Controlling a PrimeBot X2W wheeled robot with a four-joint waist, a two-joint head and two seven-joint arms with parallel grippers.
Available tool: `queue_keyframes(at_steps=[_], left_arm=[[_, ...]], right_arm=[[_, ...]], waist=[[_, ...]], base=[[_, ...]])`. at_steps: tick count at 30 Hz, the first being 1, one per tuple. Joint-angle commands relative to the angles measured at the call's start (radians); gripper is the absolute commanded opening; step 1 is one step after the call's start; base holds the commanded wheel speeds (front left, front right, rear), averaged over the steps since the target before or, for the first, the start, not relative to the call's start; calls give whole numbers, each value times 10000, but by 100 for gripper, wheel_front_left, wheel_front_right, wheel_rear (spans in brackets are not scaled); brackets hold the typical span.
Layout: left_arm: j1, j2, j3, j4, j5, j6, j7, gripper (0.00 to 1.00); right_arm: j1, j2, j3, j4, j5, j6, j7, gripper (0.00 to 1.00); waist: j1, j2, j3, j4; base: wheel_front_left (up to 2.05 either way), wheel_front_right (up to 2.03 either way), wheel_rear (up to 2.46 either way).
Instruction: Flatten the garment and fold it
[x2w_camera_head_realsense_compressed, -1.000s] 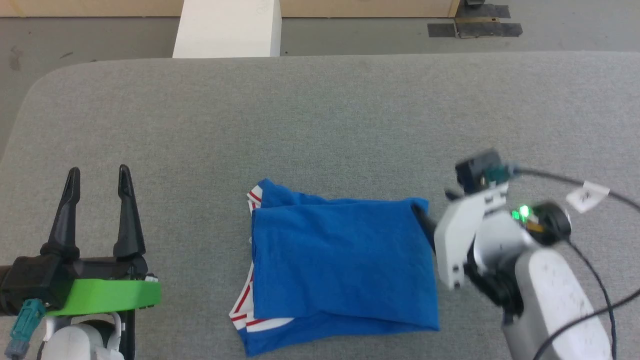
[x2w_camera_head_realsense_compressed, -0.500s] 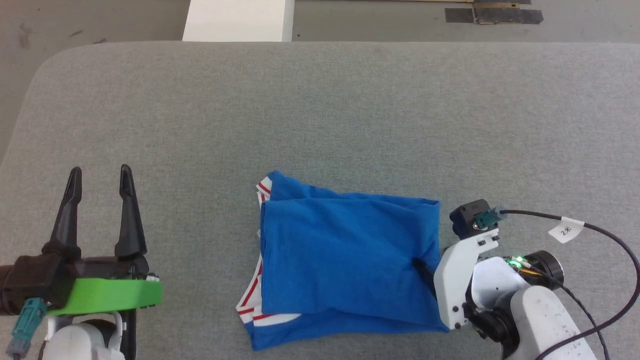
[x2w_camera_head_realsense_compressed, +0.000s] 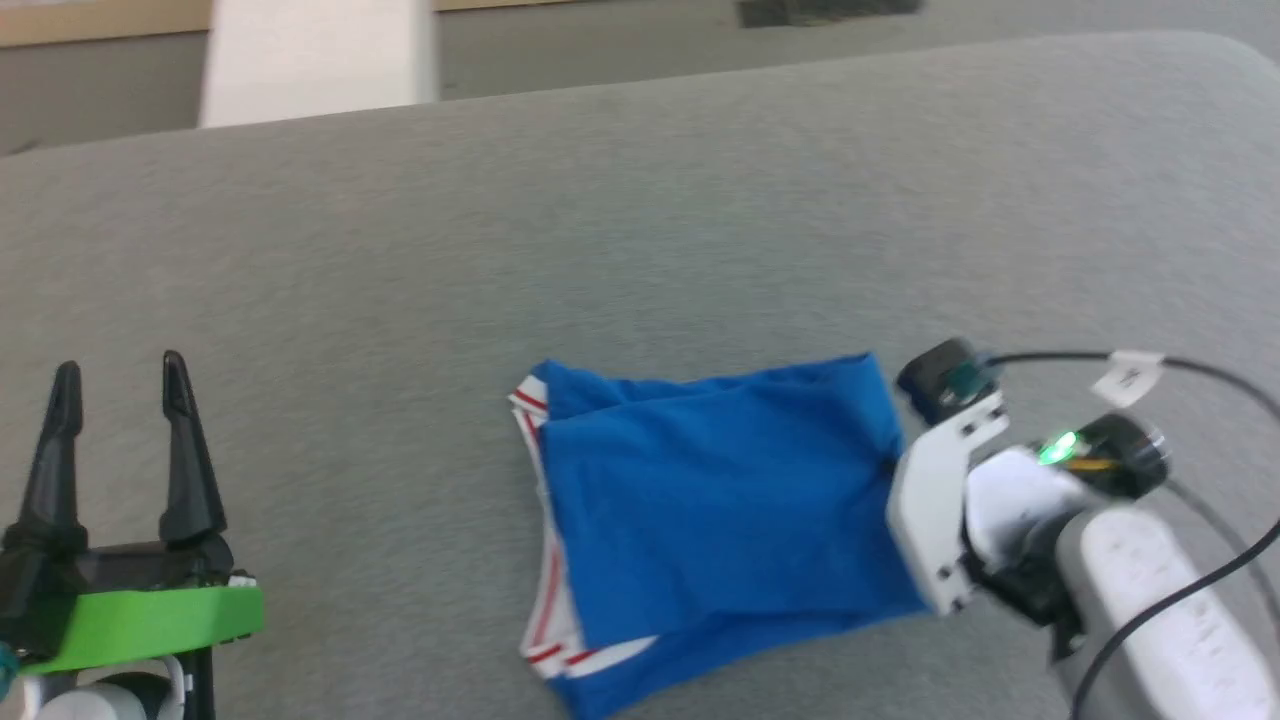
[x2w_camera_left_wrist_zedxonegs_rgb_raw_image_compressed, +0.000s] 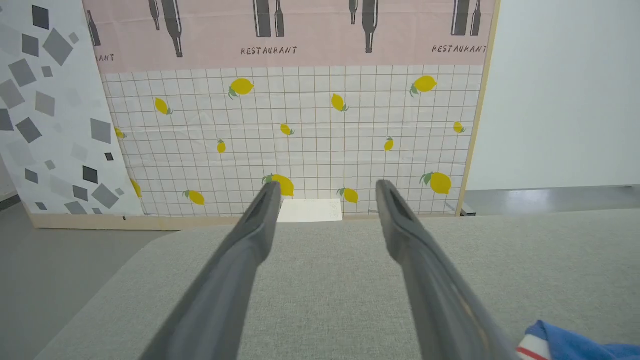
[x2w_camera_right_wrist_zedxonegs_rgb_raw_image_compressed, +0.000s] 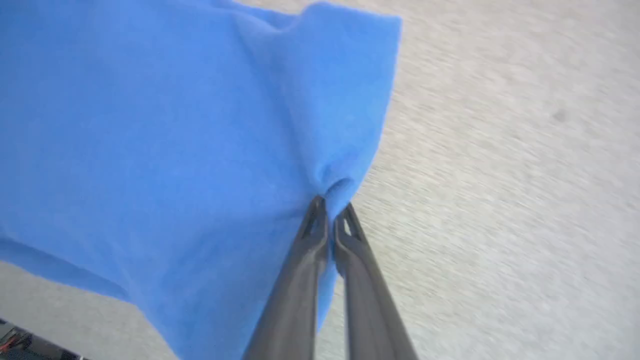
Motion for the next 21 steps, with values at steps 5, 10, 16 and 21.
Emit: queue_keyframes(at_steps=[5, 10, 16, 21], left_arm=[[-69, 336, -105, -371, -41, -67, -38, 100], [-312, 854, -186, -854, -174, -68, -38, 100], [-449, 1507, 26, -1318, -277, -68, 12, 100], [-466, 1824, 257, -1652, -377, -65, 182, 100]], right_arm=[[-861, -920, -340, -153, 274, -19, 211, 0], [-1633, -1386, -1610, 136, 81, -19, 144, 0], [-2037, -1786, -3203, 649, -621, -19, -37, 0], [-2417, -1903, -4692, 1157, -1322, -19, -359, 0]], waist=[[0, -1, 1007, -2207], [0, -1, 1914, -2430], [0, -1, 2842, -2139], [0, -1, 3420, -1865]], base=[[0, 0, 0], [0, 0, 0], [0, 0, 0], [0, 0, 0]])
